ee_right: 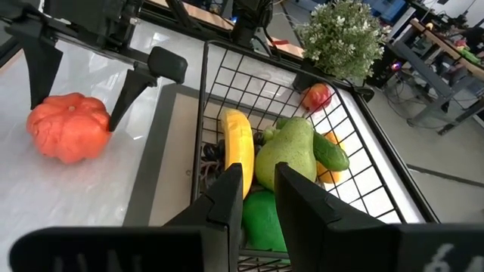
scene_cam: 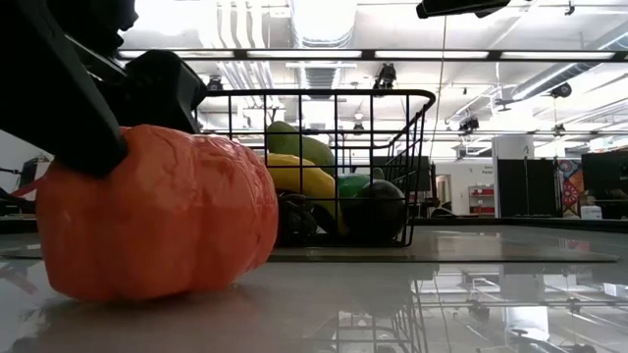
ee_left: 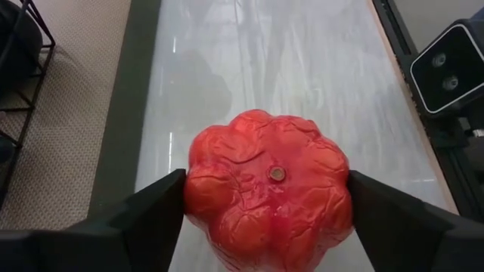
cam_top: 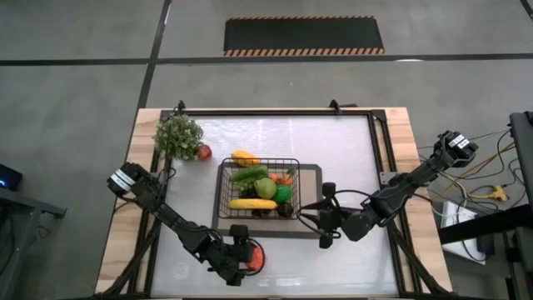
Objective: Build produce basket
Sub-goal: Put the orange tangerines into the black wire basket
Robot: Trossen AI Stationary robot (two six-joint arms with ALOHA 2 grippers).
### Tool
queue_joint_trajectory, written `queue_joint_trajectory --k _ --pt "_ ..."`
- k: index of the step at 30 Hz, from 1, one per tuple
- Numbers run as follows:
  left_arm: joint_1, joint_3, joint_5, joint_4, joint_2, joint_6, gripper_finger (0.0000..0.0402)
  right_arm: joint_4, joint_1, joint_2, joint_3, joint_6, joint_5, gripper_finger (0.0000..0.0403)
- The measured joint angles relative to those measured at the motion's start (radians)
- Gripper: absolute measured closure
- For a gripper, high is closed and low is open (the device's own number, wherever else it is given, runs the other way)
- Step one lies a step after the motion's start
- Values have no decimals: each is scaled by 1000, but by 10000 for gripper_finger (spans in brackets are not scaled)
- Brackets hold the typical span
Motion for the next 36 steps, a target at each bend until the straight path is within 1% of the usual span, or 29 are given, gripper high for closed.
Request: queue_joint_trajectory --k 2,5,7,10,13,17,19,21,23,25,28,31,34,36 --pt "0 0 -5 -5 -6 12 97 0 0 0 -1 0 0 335" --pt "-1 -2 -61 -5 -29 76 99 0 0 0 -2 -6 0 335" --pt "-2 -2 -103 16 -60 153 100 1 0 0 -2 -12 0 335" --pt "-2 -3 -177 84 -110 321 100 16 0 0 -2 -30 0 335" --pt "-2 -30 -236 248 -158 563 101 95 0 0 -15 -98 0 335" --pt "0 -120 -246 600 -204 887 101 300 0 0 -77 -255 0 335" --pt "4 -188 -212 790 -219 1022 101 424 0 0 -116 -338 -6 335" --pt "15 -258 -152 991 -229 1105 102 549 -1 0 -158 -412 -55 335" --pt "33 -323 -81 1153 -240 1150 102 683 -4 0 -202 -477 -141 335" --pt "56 -375 3 1266 -248 1156 102 799 -17 0 -238 -513 -251 335" --pt "85 -427 96 1360 -258 1157 102 900 -53 0 -272 -519 -384 335" --pt "106 -442 161 1398 -262 1158 102 956 -96 0 -291 -499 -462 335" --pt "124 -443 181 1401 -263 1160 102 964 -142 0 -294 -474 -522 323" --pt "136 -443 184 1401 -263 1161 102 966 -168 2 -292 -456 -550 306"
